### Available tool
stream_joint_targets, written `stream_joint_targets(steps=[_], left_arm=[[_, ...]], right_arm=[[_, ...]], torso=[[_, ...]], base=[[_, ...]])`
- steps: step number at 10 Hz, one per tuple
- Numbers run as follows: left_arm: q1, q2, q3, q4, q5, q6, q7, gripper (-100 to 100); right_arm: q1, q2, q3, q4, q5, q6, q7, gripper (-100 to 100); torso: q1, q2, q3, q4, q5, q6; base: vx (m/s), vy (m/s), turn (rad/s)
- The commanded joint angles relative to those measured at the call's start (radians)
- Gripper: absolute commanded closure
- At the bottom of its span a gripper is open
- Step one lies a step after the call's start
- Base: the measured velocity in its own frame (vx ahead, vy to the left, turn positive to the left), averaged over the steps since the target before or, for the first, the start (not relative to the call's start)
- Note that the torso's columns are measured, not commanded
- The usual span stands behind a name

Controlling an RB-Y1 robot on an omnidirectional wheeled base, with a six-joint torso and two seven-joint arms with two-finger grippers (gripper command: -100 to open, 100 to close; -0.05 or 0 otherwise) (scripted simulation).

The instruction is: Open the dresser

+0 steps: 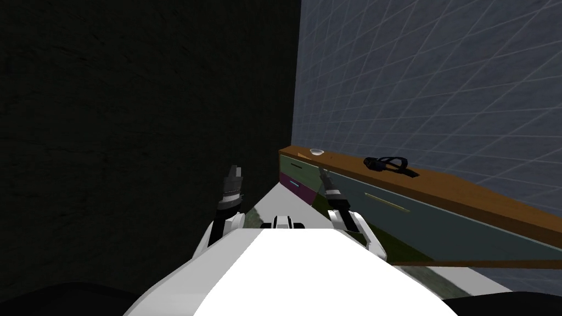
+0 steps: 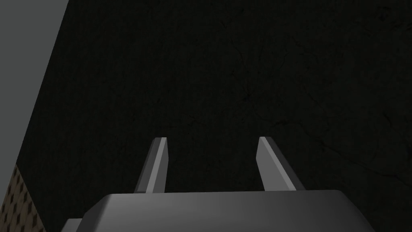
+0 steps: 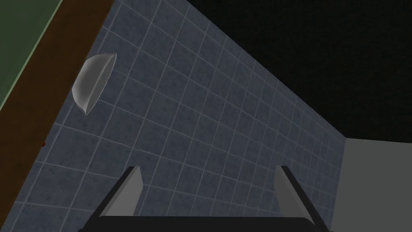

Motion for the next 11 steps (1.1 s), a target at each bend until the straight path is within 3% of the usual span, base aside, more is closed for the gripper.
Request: stream_joint_targets(steps=[1,11], left_arm=[[0.000,0.000,0.000,0.000,0.000,0.000,0.000,0],[0.000,0.000,0.000,0.000,0.000,0.000,0.000,0]], right_arm=[[-0.019,-0.004,-0.014,0.025,0.066,0.068,0.036,-100],[-0.091,-0.020,-0.075,0.161,0.337,0.323,0.191,-100]], torso=[[0.000,0.000,0.000,0.000,0.000,-0.001],[0.000,0.000,0.000,0.000,0.000,-0.001]], base=[[0.040,-0.019,0.117],[0.047,-0.014,0.170]])
